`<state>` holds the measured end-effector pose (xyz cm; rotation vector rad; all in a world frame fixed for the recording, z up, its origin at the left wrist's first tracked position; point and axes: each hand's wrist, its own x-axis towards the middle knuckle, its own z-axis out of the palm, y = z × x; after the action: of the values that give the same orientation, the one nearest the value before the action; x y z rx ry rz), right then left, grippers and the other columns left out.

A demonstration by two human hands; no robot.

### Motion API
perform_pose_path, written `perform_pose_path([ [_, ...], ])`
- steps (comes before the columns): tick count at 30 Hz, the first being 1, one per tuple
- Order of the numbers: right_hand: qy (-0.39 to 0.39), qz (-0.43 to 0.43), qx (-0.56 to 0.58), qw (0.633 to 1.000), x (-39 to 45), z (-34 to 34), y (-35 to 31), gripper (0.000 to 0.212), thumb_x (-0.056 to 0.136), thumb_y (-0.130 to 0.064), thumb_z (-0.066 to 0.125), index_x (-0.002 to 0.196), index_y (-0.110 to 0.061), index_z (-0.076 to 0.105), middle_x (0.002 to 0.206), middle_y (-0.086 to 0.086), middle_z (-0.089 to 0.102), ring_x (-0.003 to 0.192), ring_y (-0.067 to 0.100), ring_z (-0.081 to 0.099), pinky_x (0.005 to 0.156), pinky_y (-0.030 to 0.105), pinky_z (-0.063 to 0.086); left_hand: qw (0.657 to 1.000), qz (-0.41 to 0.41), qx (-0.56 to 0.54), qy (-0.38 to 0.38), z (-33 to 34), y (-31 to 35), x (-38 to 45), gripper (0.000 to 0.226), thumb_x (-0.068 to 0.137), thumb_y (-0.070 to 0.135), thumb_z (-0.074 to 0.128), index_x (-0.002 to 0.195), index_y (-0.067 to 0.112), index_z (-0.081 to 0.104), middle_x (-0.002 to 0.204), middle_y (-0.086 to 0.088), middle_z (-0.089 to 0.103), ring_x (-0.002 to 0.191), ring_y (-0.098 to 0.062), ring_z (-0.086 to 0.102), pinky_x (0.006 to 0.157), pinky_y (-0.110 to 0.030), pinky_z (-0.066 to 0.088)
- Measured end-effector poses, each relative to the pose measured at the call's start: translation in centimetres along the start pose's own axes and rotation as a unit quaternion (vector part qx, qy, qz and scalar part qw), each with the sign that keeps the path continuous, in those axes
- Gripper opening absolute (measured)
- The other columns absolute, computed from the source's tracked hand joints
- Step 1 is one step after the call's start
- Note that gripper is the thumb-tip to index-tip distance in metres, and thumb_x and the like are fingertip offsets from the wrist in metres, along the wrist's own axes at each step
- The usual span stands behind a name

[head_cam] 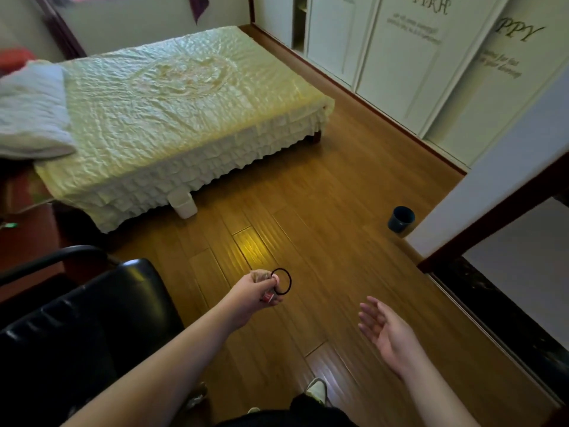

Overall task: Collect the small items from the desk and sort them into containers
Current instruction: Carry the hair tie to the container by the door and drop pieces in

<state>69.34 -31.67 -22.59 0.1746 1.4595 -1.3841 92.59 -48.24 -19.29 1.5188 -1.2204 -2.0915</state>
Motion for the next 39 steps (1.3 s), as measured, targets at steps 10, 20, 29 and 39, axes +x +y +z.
perform_pose_path([
  [10,-0.066,0.023,-0.039,0.997,6.3,5.7,-6.2,0.027,0.102,-0.021,0.043,0.117,-0.009,0.062,0.1,0.011,0.067,0.09,0.024,0.063,0.08,0.039,0.052,0.994,0.004,-0.07,0.089,-2.3,2.3,2.4,0.022,0.09,0.012,0.064,0.11,0.004,0.059,0.097,-0.019,0.064,0.076,-0.024,0.068,0.069,-0.029,0.06],
  [20,-0.086,0.036,-0.091,0.992,12.2,18.4,-6.3,0.026,0.103,-0.019,0.039,0.112,-0.009,0.061,0.1,0.012,0.066,0.089,0.024,0.061,0.076,0.037,0.05,0.988,0.012,-0.112,0.11,-11.6,6.0,9.0,0.013,0.088,0.002,0.062,0.101,0.003,0.063,0.108,-0.023,0.062,0.089,-0.03,0.069,0.077,-0.035,0.059],
  [29,-0.122,0.025,-0.14,0.982,16.5,34.1,-7.0,0.026,0.103,-0.02,0.04,0.111,-0.01,0.062,0.098,0.01,0.067,0.088,0.023,0.062,0.078,0.037,0.051,0.987,0.004,-0.105,0.12,-22.8,11.5,14.0,0.019,0.088,0.0,0.061,0.106,0.002,0.062,0.108,-0.02,0.064,0.096,-0.029,0.069,0.08,-0.037,0.059],
  [39,-0.127,0.042,-0.186,0.973,20.9,42.0,-7.7,0.027,0.102,-0.022,0.042,0.118,-0.01,0.06,0.112,0.014,0.066,0.102,0.028,0.063,0.082,0.04,0.052,0.981,0.004,-0.118,0.151,-29.4,14.4,17.4,0.017,0.086,0.0,0.062,0.103,-0.002,0.062,0.111,-0.018,0.061,0.096,-0.032,0.067,0.074,-0.031,0.059],
])
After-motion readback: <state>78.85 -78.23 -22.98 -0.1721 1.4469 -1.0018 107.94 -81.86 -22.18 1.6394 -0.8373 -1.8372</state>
